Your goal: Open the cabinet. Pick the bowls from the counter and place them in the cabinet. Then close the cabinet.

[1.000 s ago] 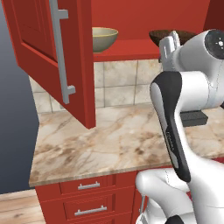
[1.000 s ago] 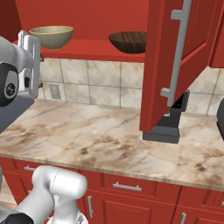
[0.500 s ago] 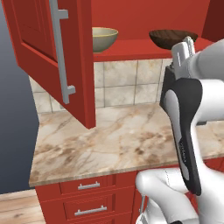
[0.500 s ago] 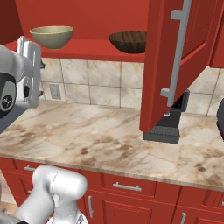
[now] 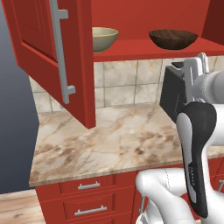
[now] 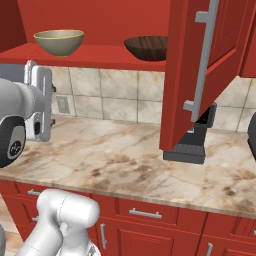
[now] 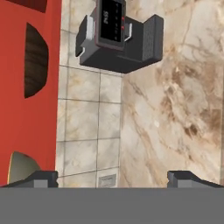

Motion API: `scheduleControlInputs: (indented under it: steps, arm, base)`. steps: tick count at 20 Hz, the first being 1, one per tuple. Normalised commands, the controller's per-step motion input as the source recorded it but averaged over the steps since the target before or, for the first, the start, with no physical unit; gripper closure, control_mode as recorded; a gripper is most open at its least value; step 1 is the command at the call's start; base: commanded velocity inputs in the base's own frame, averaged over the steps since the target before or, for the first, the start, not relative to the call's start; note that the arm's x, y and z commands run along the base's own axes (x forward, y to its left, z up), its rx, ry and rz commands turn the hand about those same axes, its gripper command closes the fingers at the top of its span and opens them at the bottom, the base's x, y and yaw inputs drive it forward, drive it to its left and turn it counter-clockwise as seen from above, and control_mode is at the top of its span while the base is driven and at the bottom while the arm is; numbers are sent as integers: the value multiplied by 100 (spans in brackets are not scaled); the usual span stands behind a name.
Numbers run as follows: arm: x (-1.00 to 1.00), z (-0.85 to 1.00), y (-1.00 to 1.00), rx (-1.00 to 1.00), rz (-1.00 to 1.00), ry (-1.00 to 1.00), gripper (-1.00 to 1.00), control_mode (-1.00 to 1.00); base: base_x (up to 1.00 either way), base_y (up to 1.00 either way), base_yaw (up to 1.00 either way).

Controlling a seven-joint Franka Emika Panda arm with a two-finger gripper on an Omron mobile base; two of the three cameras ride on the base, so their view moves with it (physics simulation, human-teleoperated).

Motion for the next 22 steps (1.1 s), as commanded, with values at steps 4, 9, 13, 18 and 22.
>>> scheduleControlInputs:
  steps: [4,9,13,18,22]
  arm:
    - [-10,0,-19,1,0,3,-100,-100]
    - [-5,0,-23,1,0,5,-100,-100]
    - [-15,0,-28,2,0,1,-100,-100]
    - [-14,0,-46,5,0,-5,-100,-100]
    - [-6,-27,-52,3,3,-12,-100,-100]
  base:
    - [0,0,0]
    - [0,0,0]
    - [0,0,0]
    - [0,0,0]
    - [0,0,0]
